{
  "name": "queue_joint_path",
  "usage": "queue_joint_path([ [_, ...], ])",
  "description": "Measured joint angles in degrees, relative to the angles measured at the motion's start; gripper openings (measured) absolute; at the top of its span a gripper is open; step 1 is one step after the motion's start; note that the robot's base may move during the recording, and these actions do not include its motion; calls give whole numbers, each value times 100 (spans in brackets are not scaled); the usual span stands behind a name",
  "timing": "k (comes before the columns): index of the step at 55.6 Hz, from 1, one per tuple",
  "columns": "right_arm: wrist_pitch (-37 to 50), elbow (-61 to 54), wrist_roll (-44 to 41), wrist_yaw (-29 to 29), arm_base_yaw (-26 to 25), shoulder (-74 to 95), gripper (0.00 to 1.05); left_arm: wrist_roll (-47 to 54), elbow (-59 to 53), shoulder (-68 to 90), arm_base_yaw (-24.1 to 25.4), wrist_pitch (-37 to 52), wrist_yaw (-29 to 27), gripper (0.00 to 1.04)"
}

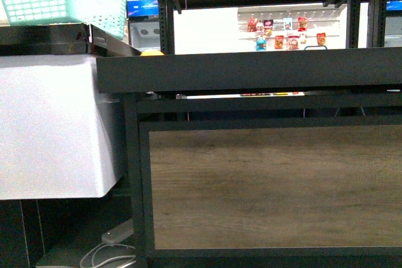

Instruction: Pick lemon from shelf

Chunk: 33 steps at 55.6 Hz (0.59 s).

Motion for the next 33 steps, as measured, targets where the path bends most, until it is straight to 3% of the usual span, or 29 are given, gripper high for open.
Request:
queue_joint_path([
  [33, 0, 0, -2, 0, 0, 0, 97, 0, 0, 0, 0, 0, 0, 97],
])
